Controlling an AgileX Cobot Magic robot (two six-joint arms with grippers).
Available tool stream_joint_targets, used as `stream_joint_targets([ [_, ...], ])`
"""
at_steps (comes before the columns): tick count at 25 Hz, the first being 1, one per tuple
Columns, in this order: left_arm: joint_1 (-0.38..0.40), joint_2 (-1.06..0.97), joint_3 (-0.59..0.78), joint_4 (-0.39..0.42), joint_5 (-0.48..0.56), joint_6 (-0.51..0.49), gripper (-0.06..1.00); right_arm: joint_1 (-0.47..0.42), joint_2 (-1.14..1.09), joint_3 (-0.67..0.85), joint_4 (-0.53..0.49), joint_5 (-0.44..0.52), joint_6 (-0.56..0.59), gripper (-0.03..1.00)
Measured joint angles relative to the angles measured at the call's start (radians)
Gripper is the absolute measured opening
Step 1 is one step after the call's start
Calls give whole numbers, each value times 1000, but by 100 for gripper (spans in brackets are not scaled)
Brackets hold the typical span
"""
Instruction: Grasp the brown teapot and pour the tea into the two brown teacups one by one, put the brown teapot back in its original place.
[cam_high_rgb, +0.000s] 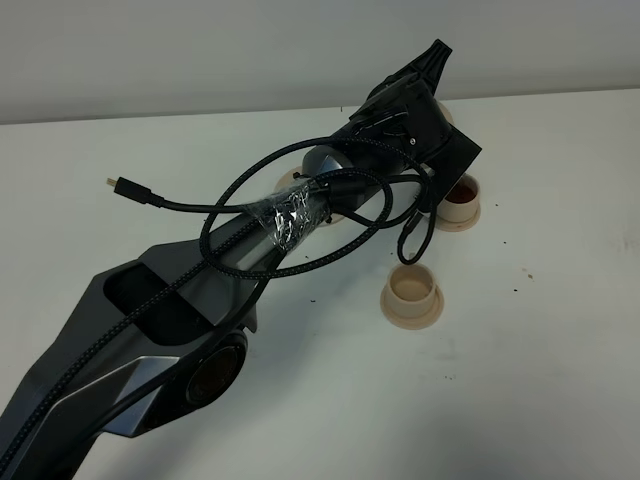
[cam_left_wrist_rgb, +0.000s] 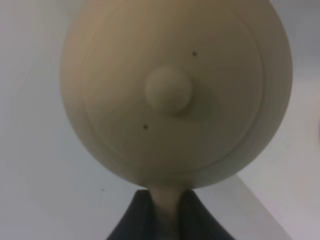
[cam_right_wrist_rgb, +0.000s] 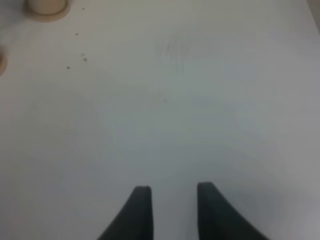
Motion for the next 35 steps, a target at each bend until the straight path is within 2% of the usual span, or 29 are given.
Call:
stream_joint_targets([
  [16, 0, 0, 0, 8, 4, 0, 13, 0, 0, 0, 0, 0, 0, 24],
  [22, 0, 0, 0, -19, 4, -3, 13, 0, 0, 0, 0, 0, 0, 24],
  [35, -1, 0, 0, -52, 44, -71, 13, 0, 0, 0, 0, 0, 0, 24],
])
